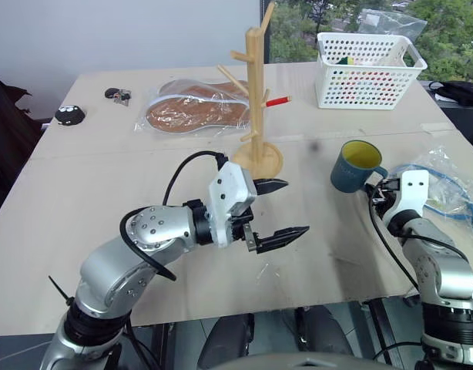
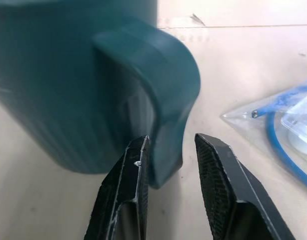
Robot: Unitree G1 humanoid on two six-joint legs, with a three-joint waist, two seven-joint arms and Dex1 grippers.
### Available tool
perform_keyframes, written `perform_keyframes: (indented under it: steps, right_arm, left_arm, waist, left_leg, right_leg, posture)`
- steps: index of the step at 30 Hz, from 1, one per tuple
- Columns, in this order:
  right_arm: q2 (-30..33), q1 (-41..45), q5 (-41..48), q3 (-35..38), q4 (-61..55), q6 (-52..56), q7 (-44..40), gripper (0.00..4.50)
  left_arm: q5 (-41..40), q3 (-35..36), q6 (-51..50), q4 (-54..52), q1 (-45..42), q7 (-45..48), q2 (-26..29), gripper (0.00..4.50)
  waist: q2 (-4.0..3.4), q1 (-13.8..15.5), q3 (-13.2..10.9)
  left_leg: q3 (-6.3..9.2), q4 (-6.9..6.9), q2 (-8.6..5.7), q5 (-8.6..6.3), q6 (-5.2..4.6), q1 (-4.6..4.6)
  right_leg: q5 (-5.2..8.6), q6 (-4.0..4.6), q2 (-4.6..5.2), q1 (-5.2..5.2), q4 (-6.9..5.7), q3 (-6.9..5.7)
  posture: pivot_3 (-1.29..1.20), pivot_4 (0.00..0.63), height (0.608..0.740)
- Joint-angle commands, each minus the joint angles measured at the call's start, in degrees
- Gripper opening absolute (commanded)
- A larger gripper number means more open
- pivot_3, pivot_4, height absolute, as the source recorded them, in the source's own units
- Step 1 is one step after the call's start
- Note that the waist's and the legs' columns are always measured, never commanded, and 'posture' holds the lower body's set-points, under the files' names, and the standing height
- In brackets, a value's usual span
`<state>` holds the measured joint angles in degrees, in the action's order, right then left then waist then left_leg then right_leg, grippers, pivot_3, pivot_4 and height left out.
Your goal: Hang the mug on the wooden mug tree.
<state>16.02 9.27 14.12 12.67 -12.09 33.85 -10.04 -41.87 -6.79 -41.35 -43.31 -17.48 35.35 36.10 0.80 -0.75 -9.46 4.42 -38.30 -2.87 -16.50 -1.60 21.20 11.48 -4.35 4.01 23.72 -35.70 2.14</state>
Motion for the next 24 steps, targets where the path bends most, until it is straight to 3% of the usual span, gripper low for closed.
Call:
perform_keyframes:
  steps: [1, 6, 10, 11, 18, 24]
  right_arm:
    - [-1.1, 1.5, -0.4, 0.9, 1.0, -3.4, 1.5, 1.35]
    - [-1.7, 2.4, -0.8, 1.3, 3.4, -6.0, 2.5, 1.35]
    - [-1.4, 3.0, -1.0, 0.9, 5.0, -7.6, 2.0, 0.16]
    - [-1.2, 3.1, -1.0, 0.8, 5.3, -7.8, 1.9, 0.07]
    - [0.4, 3.3, -1.4, 0.4, 5.9, -8.9, -0.1, 0.07]
    - [7.9, 6.4, 1.2, -2.5, 4.0, -7.5, -11.8, 0.07]
  left_arm:
    - [0.0, 0.7, 0.9, -1.4, -0.6, 0.4, 0.0, 4.50]
    - [0.0, 0.6, 0.7, -1.9, -0.4, -0.2, -0.3, 4.50]
    - [0.2, 0.7, 0.8, -1.9, -0.1, -0.6, -0.5, 4.50]
    - [0.3, 0.8, 0.8, -1.8, 0.0, -0.7, -0.5, 4.50]
    - [1.6, 0.4, 1.3, -1.6, 0.6, -1.8, -1.1, 4.50]
    - [4.3, 1.1, 3.5, -1.8, 3.8, -4.6, -3.0, 4.50]
  waist:
    - [-0.01, 0.0, 0.0]
    - [-0.01, 0.0, 0.0]
    - [-0.01, 0.0, 0.0]
    - [-0.01, 0.0, 0.0]
    - [-0.02, 0.0, 0.0]
    - [-0.13, -0.2, -0.1]
  left_leg:
    - [0.00, 0.00, 0.00, 0.00, 0.00, 0.00]
    - [0.00, 0.00, 0.00, 0.00, 0.00, -0.01]
    - [-0.01, 0.00, 0.00, 0.00, 0.00, -0.02]
    - [-0.01, 0.00, 0.00, 0.00, 0.00, -0.03]
    - [-0.01, 0.00, -0.01, 0.00, 0.00, -0.03]
    - [-0.04, 0.00, -0.01, 0.00, -0.01, -0.03]
  right_leg:
    - [0.00, 0.00, 0.00, 0.00, -0.01, 0.00]
    - [0.00, 0.00, 0.00, 0.00, -0.03, 0.01]
    - [0.00, 0.00, 0.00, 0.00, -0.04, 0.01]
    - [0.00, 0.00, 0.00, 0.00, -0.04, 0.02]
    - [0.00, 0.01, 0.00, 0.00, -0.05, 0.02]
    - [0.00, 0.00, 0.00, 0.00, -0.04, 0.06]
  posture:
    - [0.00, 0.150, 0.740]
    - [0.00, 0.150, 0.740]
    - [0.00, 0.150, 0.740]
    - [0.00, 0.150, 0.740]
    - [0.00, 0.150, 0.740]
    - [0.00, 0.150, 0.740]
